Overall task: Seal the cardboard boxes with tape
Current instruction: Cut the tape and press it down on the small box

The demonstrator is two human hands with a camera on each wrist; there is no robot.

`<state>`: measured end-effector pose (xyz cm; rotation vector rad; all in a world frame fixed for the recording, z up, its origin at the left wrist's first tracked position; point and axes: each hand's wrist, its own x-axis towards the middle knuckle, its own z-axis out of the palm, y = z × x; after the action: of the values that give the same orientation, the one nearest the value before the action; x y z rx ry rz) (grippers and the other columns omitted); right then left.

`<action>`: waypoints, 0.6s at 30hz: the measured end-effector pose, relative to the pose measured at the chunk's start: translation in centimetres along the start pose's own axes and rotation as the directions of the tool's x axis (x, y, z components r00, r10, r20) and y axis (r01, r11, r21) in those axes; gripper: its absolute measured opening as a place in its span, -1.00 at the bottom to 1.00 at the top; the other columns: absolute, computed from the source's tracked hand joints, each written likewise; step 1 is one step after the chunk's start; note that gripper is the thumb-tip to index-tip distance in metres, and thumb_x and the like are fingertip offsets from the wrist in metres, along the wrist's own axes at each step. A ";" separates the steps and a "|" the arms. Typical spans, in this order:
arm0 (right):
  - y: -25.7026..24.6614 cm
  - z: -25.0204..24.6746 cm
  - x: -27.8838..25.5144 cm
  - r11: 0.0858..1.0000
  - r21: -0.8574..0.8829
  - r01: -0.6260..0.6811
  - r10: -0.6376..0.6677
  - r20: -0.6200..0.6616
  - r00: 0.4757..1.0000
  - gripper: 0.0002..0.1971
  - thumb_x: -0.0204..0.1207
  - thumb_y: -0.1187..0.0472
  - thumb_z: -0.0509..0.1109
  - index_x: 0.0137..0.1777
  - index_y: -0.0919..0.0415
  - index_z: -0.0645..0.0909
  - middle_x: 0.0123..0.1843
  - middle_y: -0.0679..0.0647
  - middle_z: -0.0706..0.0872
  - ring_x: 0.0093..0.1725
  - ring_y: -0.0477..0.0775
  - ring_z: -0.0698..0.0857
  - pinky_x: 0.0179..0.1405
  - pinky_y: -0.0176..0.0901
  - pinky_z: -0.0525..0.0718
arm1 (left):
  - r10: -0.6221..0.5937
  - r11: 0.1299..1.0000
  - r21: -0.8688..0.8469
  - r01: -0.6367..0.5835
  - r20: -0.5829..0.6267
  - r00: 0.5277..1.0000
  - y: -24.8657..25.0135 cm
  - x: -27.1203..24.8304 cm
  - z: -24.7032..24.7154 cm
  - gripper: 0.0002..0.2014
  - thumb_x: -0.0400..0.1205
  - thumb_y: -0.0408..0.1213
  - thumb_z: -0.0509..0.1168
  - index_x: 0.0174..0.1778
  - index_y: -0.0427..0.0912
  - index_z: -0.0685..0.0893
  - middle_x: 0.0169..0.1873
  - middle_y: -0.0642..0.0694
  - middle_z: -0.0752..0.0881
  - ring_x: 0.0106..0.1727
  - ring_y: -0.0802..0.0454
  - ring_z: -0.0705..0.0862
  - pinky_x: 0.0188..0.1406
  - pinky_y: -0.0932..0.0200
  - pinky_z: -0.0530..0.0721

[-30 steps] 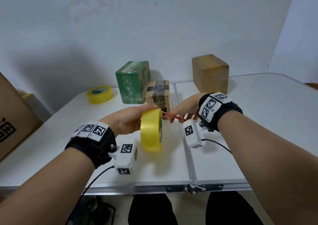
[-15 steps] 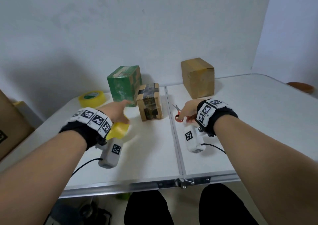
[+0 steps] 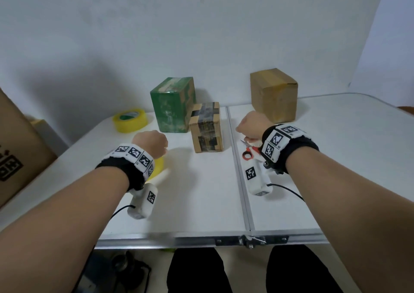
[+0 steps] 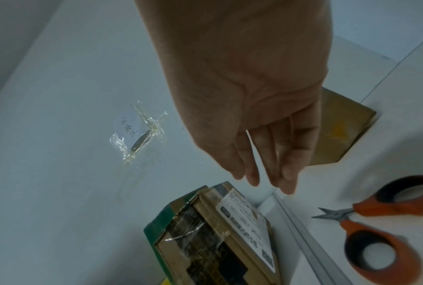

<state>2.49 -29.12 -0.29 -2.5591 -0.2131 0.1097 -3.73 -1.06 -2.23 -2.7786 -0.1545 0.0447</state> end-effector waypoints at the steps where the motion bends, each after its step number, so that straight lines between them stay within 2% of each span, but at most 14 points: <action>1: -0.1 0.0 0.3 0.998 0.055 0.029 -0.026 -0.047 0.999 -0.80 0.58 0.27 0.29 -0.09 0.36 0.71 -0.20 0.21 0.81 -0.19 0.19 0.81 -0.08 0.06 0.82 | 0.021 0.997 0.070 -0.020 -0.019 1.000 0.4 0.0 -0.2 -0.71 0.69 -0.21 0.12 0.08 -0.07 0.77 0.06 -0.07 0.74 0.05 -0.11 0.72 -0.08 0.07 0.68; 3: -0.2 0.0 0.8 0.983 0.162 0.086 -0.068 -0.113 0.991 -0.79 0.56 0.27 0.28 -0.06 0.32 0.75 -0.06 0.22 0.80 -0.08 0.22 0.81 0.03 0.16 0.81 | 0.032 0.984 0.178 -0.028 -0.020 0.999 1.0 0.1 -0.4 -0.70 0.70 -0.29 0.08 0.01 -0.16 0.75 0.00 -0.10 0.75 0.00 -0.11 0.73 -0.18 0.09 0.64; 5: -0.4 0.1 0.9 0.965 0.225 0.137 -0.103 -0.156 0.982 -0.79 0.56 0.23 0.29 -0.10 0.25 0.76 -0.04 0.19 0.80 -0.06 0.20 0.80 0.06 0.17 0.79 | 0.009 0.976 0.218 -0.010 0.007 1.000 1.2 0.3 -0.6 -0.68 0.71 -0.29 0.06 0.06 -0.18 0.75 0.07 -0.09 0.74 0.02 -0.10 0.73 -0.10 0.07 0.68; 7: -0.6 0.2 0.8 0.945 0.260 0.197 -0.148 -0.198 0.969 -0.79 0.58 0.23 0.29 -0.12 0.23 0.76 -0.01 0.15 0.81 -0.02 0.15 0.79 0.10 0.13 0.78 | -0.010 0.978 0.210 0.003 0.036 0.999 1.1 0.4 -0.8 -0.66 0.74 -0.25 0.05 0.27 -0.11 0.70 0.37 -0.05 0.62 0.06 -0.08 0.72 -0.03 0.05 0.71; 8: -0.8 0.3 0.6 0.933 0.276 0.232 -0.175 -0.216 0.961 -0.79 0.59 0.25 0.29 -0.13 0.19 0.77 0.01 0.12 0.82 0.00 0.12 0.79 0.12 0.10 0.77 | -0.009 0.981 0.196 -0.002 0.054 0.998 1.0 0.5 -0.8 -0.63 0.75 -0.23 0.06 0.44 -0.02 0.59 0.53 0.00 0.47 0.10 -0.06 0.71 -0.04 0.05 0.71; 9: -1.0 0.4 0.5 0.920 0.287 0.266 -0.201 -0.237 0.950 -0.77 0.59 0.28 0.28 -0.12 0.15 0.78 0.02 0.09 0.83 0.00 0.10 0.78 0.14 0.06 0.75 | -0.002 0.986 0.166 -0.010 0.074 0.997 0.9 0.5 -0.8 -0.55 0.75 -0.22 0.08 0.59 0.08 0.40 0.60 0.05 0.37 0.14 -0.04 0.70 -0.06 0.08 0.70; 11: -1.4 0.6 0.2 0.906 0.271 0.324 -0.251 -0.272 0.929 -0.75 0.60 0.31 0.26 -0.07 0.15 0.80 0.04 0.06 0.83 0.04 0.04 0.77 0.19 -0.09 0.70 | 0.026 0.993 0.115 -0.035 0.079 0.997 0.9 0.5 -0.8 -0.37 0.74 -0.26 0.12 0.69 0.26 0.06 0.65 0.09 0.26 0.15 -0.02 0.69 -0.25 0.15 0.65; 13: -1.6 0.9 0.0 0.898 0.245 0.366 -0.290 -0.295 0.910 -0.75 0.62 0.31 0.25 0.03 0.14 0.79 0.09 0.04 0.81 0.09 -0.01 0.74 0.17 -0.26 0.61 | 0.121 0.989 0.091 -0.117 -0.037 0.992 0.8 0.6 -0.8 -0.30 0.70 -0.31 0.15 0.67 0.33 0.03 0.70 0.15 0.01 0.08 -0.04 0.72 -0.51 0.20 0.53; 14: -1.6 1.0 0.1 0.888 0.251 0.385 -0.307 -0.299 0.904 -0.74 0.64 0.30 0.24 0.08 0.13 0.78 0.13 0.02 0.80 0.11 -0.04 0.72 0.16 -0.29 0.58 | 0.137 0.990 0.052 -0.131 -0.132 0.982 0.7 0.8 -0.8 -0.32 0.69 -0.32 0.17 0.66 0.29 0.10 0.70 0.14 0.02 0.10 -0.07 0.72 -0.55 0.20 0.52; 15: -1.6 1.3 0.2 0.875 0.261 0.407 -0.329 -0.298 0.896 -0.74 0.66 0.29 0.23 0.13 0.12 0.77 0.16 0.01 0.79 0.14 -0.06 0.71 0.16 -0.32 0.55 | 0.121 0.990 -0.036 -0.134 -0.246 0.962 0.6 1.0 -1.1 -0.38 0.69 -0.31 0.18 0.65 0.22 0.21 0.68 0.09 0.14 0.15 -0.10 0.71 -0.48 0.16 0.59; 16: -1.6 1.5 0.3 0.864 0.264 0.429 -0.354 -0.289 0.890 -0.72 0.68 0.27 0.22 0.18 0.11 0.76 0.20 -0.01 0.78 0.17 -0.07 0.70 0.15 -0.33 0.53 | 0.067 0.977 -0.167 -0.135 -0.362 0.930 0.6 1.2 -1.4 -0.47 0.70 -0.30 0.18 0.60 0.12 0.34 0.62 0.02 0.30 0.21 -0.12 0.69 -0.32 0.10 0.68; 18: -1.8 1.8 0.9 0.855 0.259 0.450 -0.390 -0.252 0.886 -0.69 0.71 0.22 0.18 0.25 0.05 0.74 0.24 -0.04 0.77 0.21 -0.03 0.69 0.13 -0.30 0.54 | -0.078 0.855 -0.478 -0.203 -0.505 0.860 1.0 1.5 -2.7 -0.63 0.72 -0.23 0.18 0.47 -0.01 0.56 0.42 -0.05 0.58 0.22 -0.07 0.67 0.01 0.10 0.66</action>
<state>2.95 -26.52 -0.89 -2.1336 -0.6277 -0.2517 -1.96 -2.75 -0.03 -3.2005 0.0833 -0.8372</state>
